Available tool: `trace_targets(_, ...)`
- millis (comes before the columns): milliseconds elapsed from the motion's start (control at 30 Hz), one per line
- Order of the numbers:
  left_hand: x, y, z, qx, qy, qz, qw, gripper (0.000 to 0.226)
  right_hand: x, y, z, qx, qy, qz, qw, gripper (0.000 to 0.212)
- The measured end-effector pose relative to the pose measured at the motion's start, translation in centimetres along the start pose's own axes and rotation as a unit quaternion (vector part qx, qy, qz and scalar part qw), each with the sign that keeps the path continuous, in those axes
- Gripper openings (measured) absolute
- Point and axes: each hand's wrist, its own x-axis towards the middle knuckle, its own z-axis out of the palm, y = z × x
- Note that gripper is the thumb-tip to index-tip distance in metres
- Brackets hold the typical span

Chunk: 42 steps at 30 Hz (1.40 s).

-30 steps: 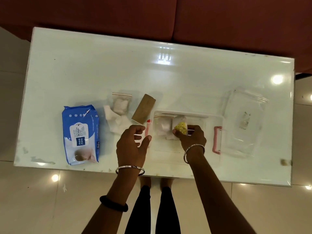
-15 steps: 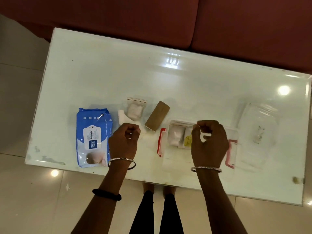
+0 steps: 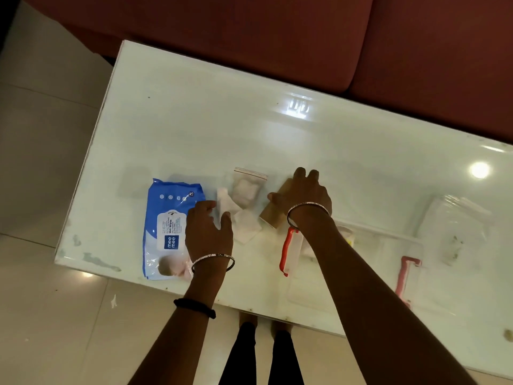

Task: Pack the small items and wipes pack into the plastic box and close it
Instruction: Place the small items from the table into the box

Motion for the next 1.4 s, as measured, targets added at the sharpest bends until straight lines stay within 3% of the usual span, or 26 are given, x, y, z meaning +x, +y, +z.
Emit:
trace_targets(233,1.8,1.7,1.1,0.057,-0.006,0.102,0.993,0.037,1.6,-0.3,-0.1,0.087,-0.005,0.043,0.995,0.055)
trace_targets(333,3.0,2.6,1.9,0.146,-0.029,0.120,0.981,0.049,1.0,0.1,-1.4,0.195,0.079,0.033,0.977,0.050)
trace_targets(400,3.6,3.0,2.3,0.227,-0.053,0.117,0.965,0.059,-0.1,0.6,-2.5,0.310,0.164,0.000,0.937,0.047)
trace_targets(500,4.2,3.5,3.1,0.291,-0.077,0.109,0.947,0.066,-2.5,2.5,-4.7,0.467,0.266,-0.019,0.843,0.043)
trace_targets(600,4.6,4.0,3.6,0.298,-0.086,0.111,0.944,0.065,-4.7,6.0,-6.4,0.589,0.269,0.009,0.762,0.032)
trace_targets(667,4.8,4.2,3.8,0.300,-0.082,0.109,0.944,0.063,-6.3,9.1,-6.9,0.621,0.239,0.025,0.746,0.026)
trace_targets(833,4.4,4.8,3.9,0.257,-0.067,0.131,0.955,0.052,-10.2,16.0,-7.2,0.612,0.168,0.043,0.772,0.042)
trace_targets(1000,2.2,5.6,3.1,0.132,-0.040,0.163,0.977,0.045,-11.7,19.6,-5.5,0.566,0.103,0.090,0.813,0.037)
trace_targets(1100,-0.4,6.3,1.9,0.047,-0.038,0.185,0.981,0.044,-11.7,20.3,-3.8,0.552,0.073,0.135,0.819,0.035)
trace_targets(1233,-4.4,7.0,-0.1,-0.086,-0.123,0.136,0.979,0.041,-12.1,20.3,-1.2,0.515,0.013,0.177,0.838,0.038)
trace_targets(1400,-8.0,5.6,-0.6,-0.136,-0.207,0.075,0.966,0.036,-11.8,19.1,0.9,0.452,-0.037,0.178,0.873,0.033)
